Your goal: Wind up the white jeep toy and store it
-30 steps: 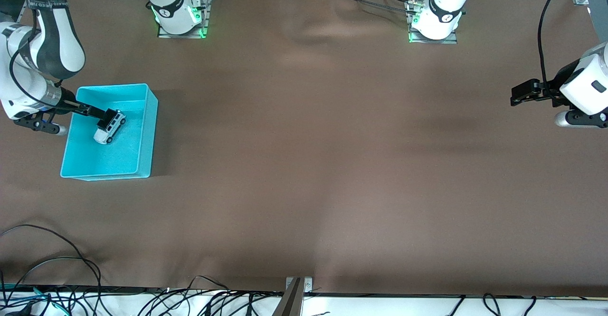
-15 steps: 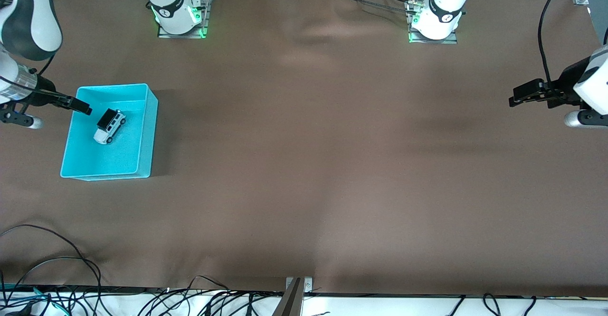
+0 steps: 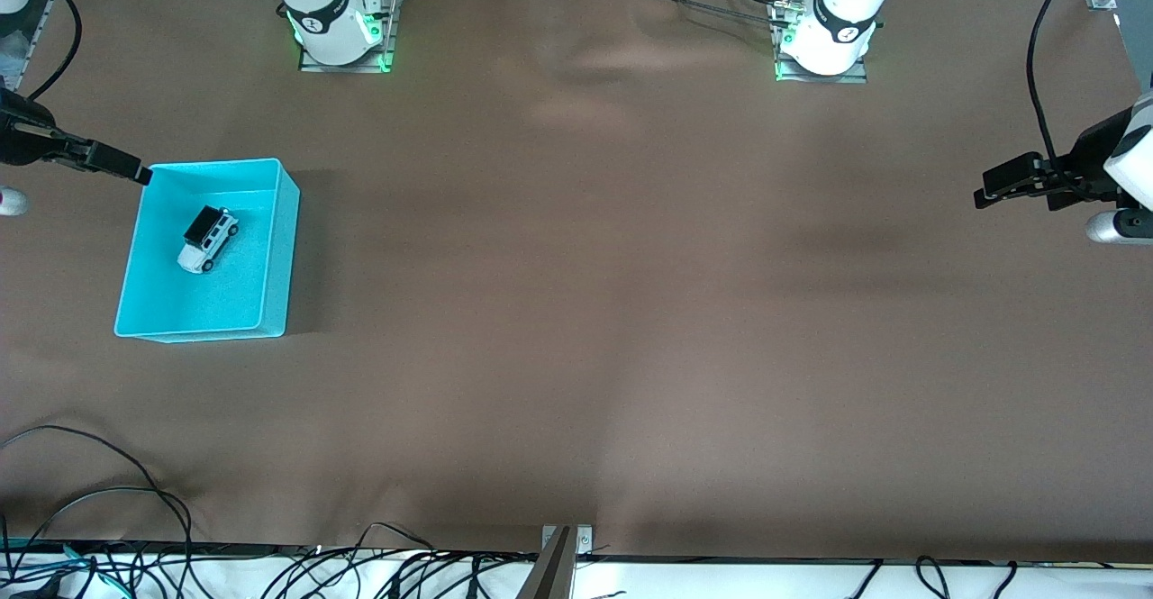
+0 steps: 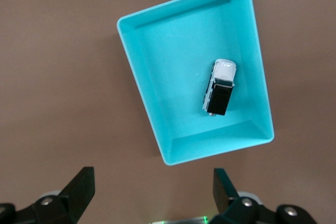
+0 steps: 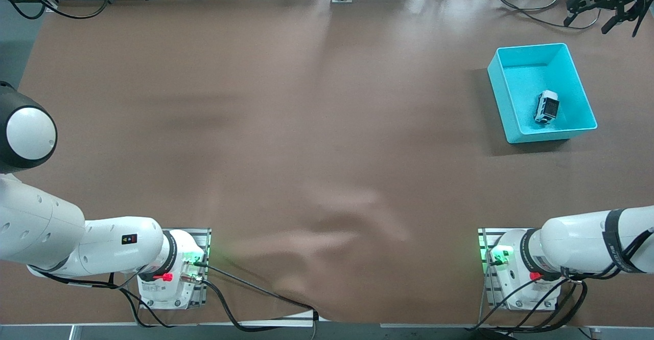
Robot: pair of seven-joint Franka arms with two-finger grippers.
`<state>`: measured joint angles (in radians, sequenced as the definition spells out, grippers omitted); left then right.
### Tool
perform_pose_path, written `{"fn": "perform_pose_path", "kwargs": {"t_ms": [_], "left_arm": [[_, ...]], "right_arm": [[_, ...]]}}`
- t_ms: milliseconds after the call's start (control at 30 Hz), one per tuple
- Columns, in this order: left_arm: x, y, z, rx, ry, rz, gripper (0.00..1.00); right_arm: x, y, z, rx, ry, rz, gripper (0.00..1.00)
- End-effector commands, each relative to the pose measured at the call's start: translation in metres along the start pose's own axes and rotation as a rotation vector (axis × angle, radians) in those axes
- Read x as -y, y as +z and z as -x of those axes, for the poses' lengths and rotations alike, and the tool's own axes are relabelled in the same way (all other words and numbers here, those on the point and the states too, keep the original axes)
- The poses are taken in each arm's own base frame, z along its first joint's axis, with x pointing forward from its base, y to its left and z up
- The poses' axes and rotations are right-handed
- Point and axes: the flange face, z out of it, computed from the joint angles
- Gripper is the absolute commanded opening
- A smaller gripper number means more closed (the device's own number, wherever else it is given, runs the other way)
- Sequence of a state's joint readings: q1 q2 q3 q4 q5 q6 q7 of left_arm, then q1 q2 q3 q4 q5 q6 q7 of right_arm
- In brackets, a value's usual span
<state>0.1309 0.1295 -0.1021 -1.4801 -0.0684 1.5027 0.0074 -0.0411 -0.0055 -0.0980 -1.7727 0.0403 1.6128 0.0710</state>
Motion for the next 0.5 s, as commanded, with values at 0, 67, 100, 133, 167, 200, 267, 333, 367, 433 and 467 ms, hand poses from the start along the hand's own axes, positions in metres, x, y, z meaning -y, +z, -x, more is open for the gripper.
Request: {"fn": "perform_pose_path", "kwargs": {"t_ms": [0, 67, 100, 133, 167, 200, 267, 333, 367, 433, 467], "left_arm": [[-0.007, -0.008, 0.002, -0.017, 0.004, 0.017, 1.00], [-0.010, -0.007, 0.002, -0.015, 0.013, 0.015, 1.00], [-0.010, -0.008, 0.003, -0.014, 0.017, 0.012, 1.00], [-0.010, -0.009, 0.004, -0.014, 0.017, 0.007, 1.00], [-0.008, -0.010, 0.005, -0.014, 0.014, 0.006, 1.00], [-0.007, -0.012, 0.006, -0.017, 0.013, 0.006, 1.00], [-0.006, -0.012, 0.006, -0.020, 0.010, 0.006, 1.00], [-0.003, -0.013, 0.006, -0.022, 0.005, 0.005, 1.00], [-0.003, -0.013, 0.006, -0.024, 0.005, 0.004, 1.00], [-0.009, -0.011, 0.005, -0.023, 0.014, 0.000, 1.00], [-0.012, -0.011, 0.005, -0.022, 0.018, -0.001, 1.00]], "right_arm": [[0.044, -0.027, 0.003, -0.013, -0.053, -0.007, 1.00], [0.062, -0.036, 0.005, -0.036, -0.086, -0.002, 1.00], [0.070, -0.037, 0.005, -0.044, -0.099, 0.000, 1.00], [0.075, -0.037, 0.006, -0.049, -0.110, 0.004, 1.00], [0.080, -0.037, 0.007, -0.051, -0.119, 0.008, 1.00], [0.085, -0.037, 0.008, -0.057, -0.130, 0.011, 1.00], [0.094, -0.037, 0.009, -0.061, -0.147, 0.012, 1.00], [0.103, -0.037, 0.012, -0.061, -0.162, 0.015, 1.00], [0.106, -0.036, 0.012, -0.061, -0.166, 0.017, 1.00], [0.113, -0.038, 0.015, -0.065, -0.165, 0.019, 1.00], [0.114, -0.038, 0.016, -0.064, -0.162, 0.021, 1.00]]}}
